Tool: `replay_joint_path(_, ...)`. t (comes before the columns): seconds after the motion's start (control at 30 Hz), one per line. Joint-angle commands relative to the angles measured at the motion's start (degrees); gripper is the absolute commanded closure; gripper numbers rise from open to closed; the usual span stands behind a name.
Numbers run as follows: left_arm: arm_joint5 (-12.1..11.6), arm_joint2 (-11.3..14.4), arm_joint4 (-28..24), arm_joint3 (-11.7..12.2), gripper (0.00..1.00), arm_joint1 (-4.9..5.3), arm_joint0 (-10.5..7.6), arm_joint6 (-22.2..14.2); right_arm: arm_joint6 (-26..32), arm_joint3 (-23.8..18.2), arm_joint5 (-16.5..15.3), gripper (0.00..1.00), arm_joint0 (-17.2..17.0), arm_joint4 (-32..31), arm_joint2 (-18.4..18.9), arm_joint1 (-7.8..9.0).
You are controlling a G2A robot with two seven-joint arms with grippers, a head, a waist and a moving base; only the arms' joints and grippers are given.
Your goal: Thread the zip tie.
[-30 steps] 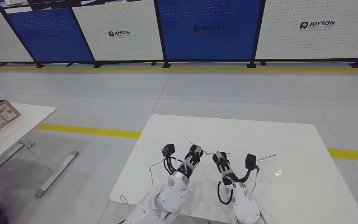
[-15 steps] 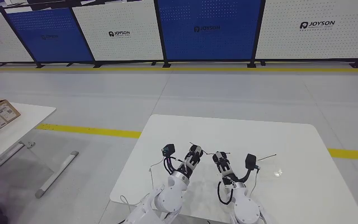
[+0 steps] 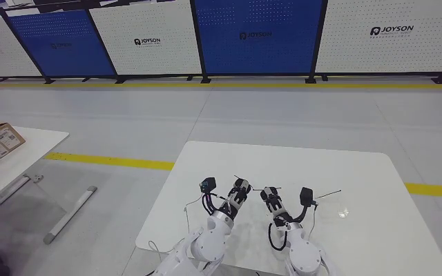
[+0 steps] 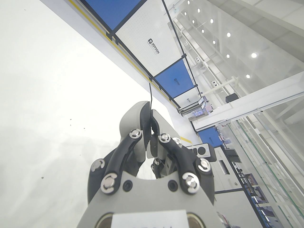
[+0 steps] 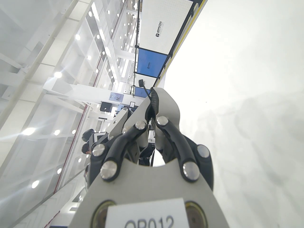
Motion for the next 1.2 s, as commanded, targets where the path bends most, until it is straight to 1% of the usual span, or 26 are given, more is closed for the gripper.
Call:
replay_joint_path(0.0, 0.0, 0.0, 0.0, 0.0, 1.0, 0.0, 0.0, 0.0, 0.05, 0.02, -0.04, 1.0, 0.0, 0.05, 0.0, 0.0)
replay_joint_path(0.43, 0.0, 0.0, 0.0, 0.0, 1.0, 0.0, 0.0, 0.0, -0.19, -0.09, -0.12, 1.0, -0.21, -0.1, -0.01, 0.01)
replay_joint_path(0.53, -0.23, -0.52, -2.1, 0.15, 1.0, -0.17, -0.19, 0.17, -0.3, -0.2, -0.44, 1.0, -0.22, -0.03, -0.02, 0.0)
replay_joint_path(0.7, -0.63, -1.27, -4.42, 0.11, 1.0, -0.23, -0.22, -1.53, -0.64, -0.69, -2.12, 1.0, -0.45, -0.65, 0.17, 0.1)
replay_joint_path(0.77, -0.6, -1.64, -5.29, -0.2, 1.0, -0.19, -0.2, -2.83, -0.63, -0.91, -2.54, 1.0, -0.64, -0.75, 0.35, 0.17)
replay_joint_path(0.87, -0.66, -2.16, -6.94, -0.87, 1.0, -0.16, -0.07, -4.55, -0.23, -1.02, -2.94, 1.0, -0.75, -0.68, 0.51, 0.24)
replay_joint_path(1.07, -0.7, -2.84, -8.59, -2.06, 1.0, 0.0, 0.44, -7.62, 0.81, -0.27, -2.92, 1.0, -0.23, -0.03, 0.35, 0.21)
replay_joint_path(1.17, -0.58, -3.17, -8.47, -2.23, 1.0, 0.06, 0.57, -7.8, 1.23, 0.08, -3.21, 1.0, 0.03, 0.48, 0.37, 0.19)
